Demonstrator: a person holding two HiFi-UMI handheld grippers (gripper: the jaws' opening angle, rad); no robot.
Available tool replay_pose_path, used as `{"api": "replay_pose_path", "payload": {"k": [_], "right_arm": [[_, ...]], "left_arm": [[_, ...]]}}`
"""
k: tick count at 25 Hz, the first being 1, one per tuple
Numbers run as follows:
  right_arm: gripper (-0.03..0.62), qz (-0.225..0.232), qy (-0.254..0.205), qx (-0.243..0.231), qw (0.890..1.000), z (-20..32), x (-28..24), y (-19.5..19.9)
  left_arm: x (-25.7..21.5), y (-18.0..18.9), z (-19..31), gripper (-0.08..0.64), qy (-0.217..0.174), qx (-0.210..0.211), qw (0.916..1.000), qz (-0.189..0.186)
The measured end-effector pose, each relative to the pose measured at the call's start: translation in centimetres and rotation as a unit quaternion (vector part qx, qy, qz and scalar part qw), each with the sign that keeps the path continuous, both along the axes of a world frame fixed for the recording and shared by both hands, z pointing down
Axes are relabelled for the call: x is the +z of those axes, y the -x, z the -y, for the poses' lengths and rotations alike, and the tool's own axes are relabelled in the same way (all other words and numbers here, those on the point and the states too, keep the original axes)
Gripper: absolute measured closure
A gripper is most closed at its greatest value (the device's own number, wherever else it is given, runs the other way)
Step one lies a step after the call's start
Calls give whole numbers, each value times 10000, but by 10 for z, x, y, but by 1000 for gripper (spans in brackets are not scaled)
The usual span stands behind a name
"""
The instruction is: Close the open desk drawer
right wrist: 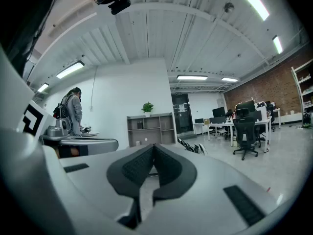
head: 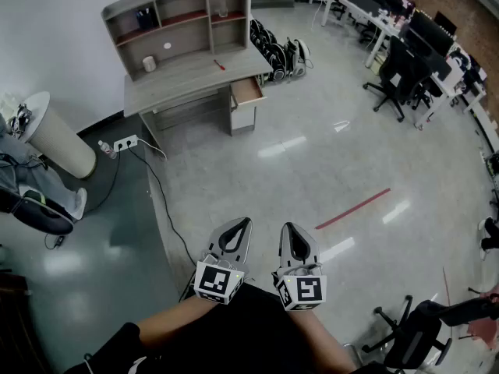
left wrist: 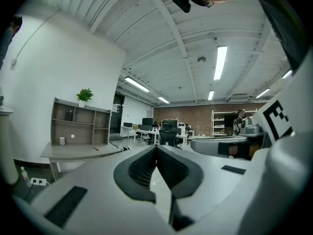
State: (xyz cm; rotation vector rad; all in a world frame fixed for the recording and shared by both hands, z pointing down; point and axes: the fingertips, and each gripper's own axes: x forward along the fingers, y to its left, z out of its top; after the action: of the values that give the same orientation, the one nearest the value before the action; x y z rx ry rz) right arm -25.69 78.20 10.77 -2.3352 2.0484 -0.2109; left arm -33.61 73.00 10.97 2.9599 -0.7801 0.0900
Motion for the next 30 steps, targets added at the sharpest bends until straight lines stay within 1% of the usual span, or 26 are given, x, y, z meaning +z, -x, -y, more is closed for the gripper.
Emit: {"api": "replay_pose_path", "payload": {"k": [3, 5, 9, 14, 16, 18, 22, 24, 26, 28, 30], "right_arm": [[575, -44, -8, -6, 10000, -1, 1, -2], [575, -50, -24, -25, 10000, -1, 2, -2], [574, 268, 25, -57, 9996, 1, 11, -8], [574, 347, 254, 20, 9991, 5, 22, -33], [574, 370, 302, 83, 9988, 7, 25, -42], [574, 407, 359, 157, 9984, 13, 32, -48], [574, 410, 464, 142, 9980, 36, 46, -58], [574, 448, 461, 126, 9978, 54, 49, -67], [574, 412, 499, 161, 9978, 77, 50, -80], [574, 328, 561, 213, 9977, 104, 51, -94], [574, 337, 616, 251, 9972, 132, 53, -111]], "left_arm": [[-2, -4, 3, 546, 56, 34, 10000, 11], [-5, -6, 4, 546, 26, 39, 10000, -31], [-5, -10, 7, 546, -6, 28, 10000, 43], [4, -20, 18, 546, 196, -28, 9998, 43], [10, -27, 26, 546, 346, -34, 9994, 68], [15, -33, 38, 546, 410, -28, 9991, 62], [27, -50, 63, 546, 420, 85, 9991, -31], [36, -61, 81, 546, 509, 127, 9986, -19], [43, -73, 105, 546, 616, 143, 9980, -35], [48, -84, 132, 546, 647, 179, 9977, -52], [50, -96, 159, 546, 703, 187, 9973, -114]]}}
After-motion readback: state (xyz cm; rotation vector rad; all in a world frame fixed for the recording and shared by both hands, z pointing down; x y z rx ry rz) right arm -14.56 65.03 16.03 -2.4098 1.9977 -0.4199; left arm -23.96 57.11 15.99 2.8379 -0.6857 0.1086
